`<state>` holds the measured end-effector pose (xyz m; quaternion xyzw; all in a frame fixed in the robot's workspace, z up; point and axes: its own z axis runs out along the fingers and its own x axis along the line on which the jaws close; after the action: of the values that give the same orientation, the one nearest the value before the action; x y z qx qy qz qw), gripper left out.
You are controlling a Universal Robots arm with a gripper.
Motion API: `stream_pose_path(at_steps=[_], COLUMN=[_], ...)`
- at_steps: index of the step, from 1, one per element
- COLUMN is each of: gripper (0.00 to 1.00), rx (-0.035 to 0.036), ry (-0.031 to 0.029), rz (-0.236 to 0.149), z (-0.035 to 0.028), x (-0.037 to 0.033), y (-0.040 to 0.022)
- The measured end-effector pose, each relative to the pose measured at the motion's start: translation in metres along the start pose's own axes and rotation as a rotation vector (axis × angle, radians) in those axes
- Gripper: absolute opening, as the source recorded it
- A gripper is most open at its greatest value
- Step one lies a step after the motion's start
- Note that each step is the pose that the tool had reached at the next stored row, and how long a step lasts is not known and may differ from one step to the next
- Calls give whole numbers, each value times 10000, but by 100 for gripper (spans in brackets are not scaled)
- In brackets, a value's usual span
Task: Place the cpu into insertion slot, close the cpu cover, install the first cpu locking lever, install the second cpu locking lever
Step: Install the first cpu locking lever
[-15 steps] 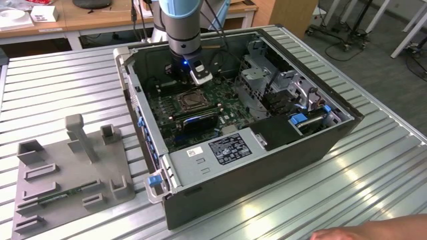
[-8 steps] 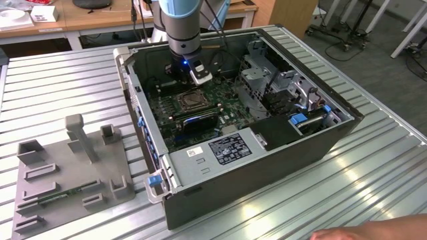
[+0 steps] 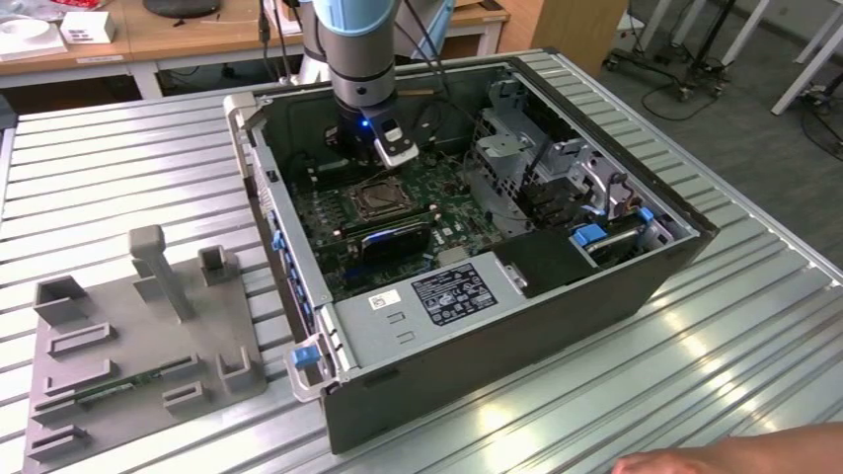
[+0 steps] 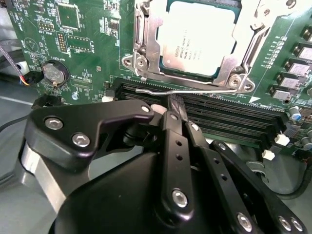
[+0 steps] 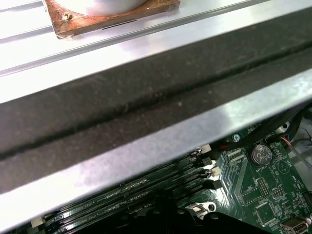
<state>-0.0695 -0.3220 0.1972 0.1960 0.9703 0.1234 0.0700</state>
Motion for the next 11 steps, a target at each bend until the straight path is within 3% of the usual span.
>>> stream_pose_path(at_steps=[7, 11], gripper=[11, 11], rx=[3, 3], ry=[1, 1], rz=[0, 1], z=[-4, -59], x=[1, -4], y=[0, 15])
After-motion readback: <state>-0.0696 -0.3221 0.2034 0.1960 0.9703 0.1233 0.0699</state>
